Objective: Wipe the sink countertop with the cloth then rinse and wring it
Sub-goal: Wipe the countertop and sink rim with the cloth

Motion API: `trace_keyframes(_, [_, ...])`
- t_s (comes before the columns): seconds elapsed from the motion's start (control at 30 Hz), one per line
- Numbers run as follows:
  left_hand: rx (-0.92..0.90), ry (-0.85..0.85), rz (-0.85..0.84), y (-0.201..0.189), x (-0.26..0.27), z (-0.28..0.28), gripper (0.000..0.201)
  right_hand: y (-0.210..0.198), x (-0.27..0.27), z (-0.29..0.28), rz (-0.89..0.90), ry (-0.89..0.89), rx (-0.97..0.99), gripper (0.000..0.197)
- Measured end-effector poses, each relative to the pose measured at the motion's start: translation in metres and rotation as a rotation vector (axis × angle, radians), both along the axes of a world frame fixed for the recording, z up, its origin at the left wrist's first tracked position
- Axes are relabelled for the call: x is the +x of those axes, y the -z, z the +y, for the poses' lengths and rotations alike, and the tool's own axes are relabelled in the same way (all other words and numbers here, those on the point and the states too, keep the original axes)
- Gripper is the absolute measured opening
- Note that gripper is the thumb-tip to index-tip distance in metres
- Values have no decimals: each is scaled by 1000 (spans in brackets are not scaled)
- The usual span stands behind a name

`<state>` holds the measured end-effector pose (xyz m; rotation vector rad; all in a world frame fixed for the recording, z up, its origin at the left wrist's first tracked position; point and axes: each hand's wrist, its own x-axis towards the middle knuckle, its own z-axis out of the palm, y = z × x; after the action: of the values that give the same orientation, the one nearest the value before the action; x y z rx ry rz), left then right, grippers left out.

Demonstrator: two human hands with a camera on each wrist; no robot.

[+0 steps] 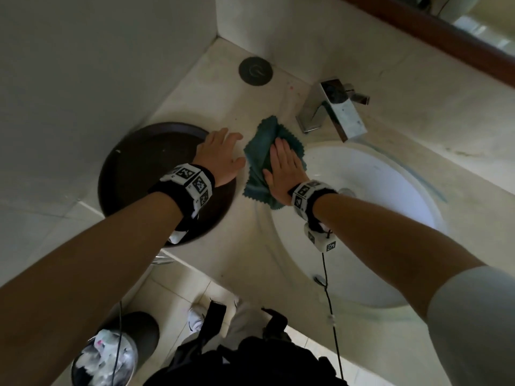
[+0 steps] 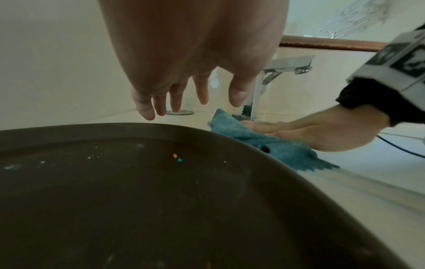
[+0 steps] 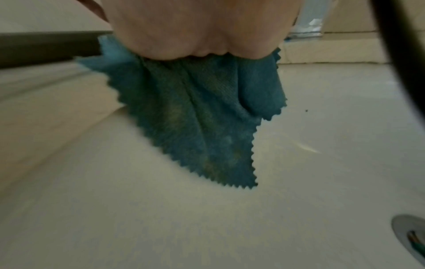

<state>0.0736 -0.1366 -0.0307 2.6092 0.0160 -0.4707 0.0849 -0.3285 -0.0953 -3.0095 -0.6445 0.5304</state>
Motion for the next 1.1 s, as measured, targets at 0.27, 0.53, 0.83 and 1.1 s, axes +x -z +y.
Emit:
trace_keyframes(0.27, [52, 61, -43, -8, -61, 10, 54, -1, -122, 12, 51, -85, 22, 68])
trace_keyframes(0.53, [24, 104, -86, -10, -94, 15, 56, -11, -205, -16, 97, -108, 10, 83])
trace_keyframes(0.83, [27, 94, -64, -5, -74, 17, 55, -8, -149, 1, 76, -54, 16, 77])
trace_keyframes(1.1, [16, 75, -2, 4, -22, -1, 56, 0, -56, 8, -3, -34, 67, 64])
